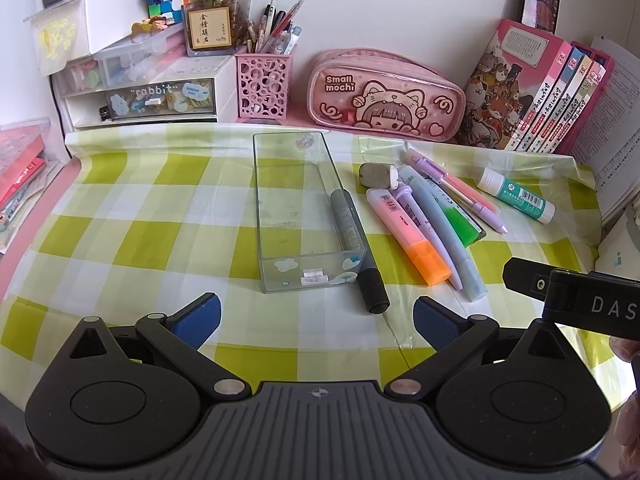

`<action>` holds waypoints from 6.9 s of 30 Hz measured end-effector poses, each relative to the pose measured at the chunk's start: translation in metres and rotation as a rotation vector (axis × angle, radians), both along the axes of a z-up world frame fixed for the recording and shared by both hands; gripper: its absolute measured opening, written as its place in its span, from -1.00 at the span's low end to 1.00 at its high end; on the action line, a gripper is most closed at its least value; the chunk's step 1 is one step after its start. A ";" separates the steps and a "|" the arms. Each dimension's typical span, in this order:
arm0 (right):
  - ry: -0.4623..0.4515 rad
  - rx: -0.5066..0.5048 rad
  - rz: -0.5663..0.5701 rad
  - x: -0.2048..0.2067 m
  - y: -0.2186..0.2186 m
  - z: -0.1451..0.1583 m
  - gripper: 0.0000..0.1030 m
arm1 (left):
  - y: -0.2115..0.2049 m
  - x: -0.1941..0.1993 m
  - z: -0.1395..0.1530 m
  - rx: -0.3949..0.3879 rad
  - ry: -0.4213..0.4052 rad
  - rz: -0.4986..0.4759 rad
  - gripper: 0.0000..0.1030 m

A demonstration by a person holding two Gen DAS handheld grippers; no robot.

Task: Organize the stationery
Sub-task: 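Move the right tool toward the black marker beside the clear tray, then close the right gripper on the black marker, then lift the black marker with the right gripper and drop it into the clear tray, then move the right tool back to the grey marker among the highlighters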

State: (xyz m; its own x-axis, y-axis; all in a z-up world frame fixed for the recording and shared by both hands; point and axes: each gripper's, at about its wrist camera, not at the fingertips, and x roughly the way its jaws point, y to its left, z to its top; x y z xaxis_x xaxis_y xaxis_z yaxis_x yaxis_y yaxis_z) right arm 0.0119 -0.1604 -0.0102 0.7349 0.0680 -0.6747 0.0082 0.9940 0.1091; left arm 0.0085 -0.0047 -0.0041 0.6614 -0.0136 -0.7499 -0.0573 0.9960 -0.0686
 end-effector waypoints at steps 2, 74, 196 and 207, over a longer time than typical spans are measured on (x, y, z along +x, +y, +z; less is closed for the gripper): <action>0.003 0.002 0.001 0.001 0.000 -0.001 0.97 | 0.000 0.002 -0.001 -0.001 0.003 0.000 0.90; 0.016 0.252 0.185 0.072 0.026 -0.035 0.04 | 0.013 0.035 -0.059 0.074 -0.242 0.003 0.43; 0.018 0.282 0.088 0.074 -0.009 -0.041 0.12 | 0.057 0.026 -0.068 -0.124 -0.268 -0.132 0.46; 0.019 0.263 0.072 0.074 -0.011 -0.050 0.05 | 0.057 0.026 -0.068 -0.124 -0.268 -0.132 0.47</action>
State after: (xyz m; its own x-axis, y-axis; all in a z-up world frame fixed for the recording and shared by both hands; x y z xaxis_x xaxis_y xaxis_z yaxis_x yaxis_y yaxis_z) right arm 0.0855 -0.1714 -0.0603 0.7090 0.2946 -0.6407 -0.0569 0.9295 0.3644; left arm 0.0344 0.0521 -0.0719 0.8216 -0.1924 -0.5366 0.1079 0.9768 -0.1850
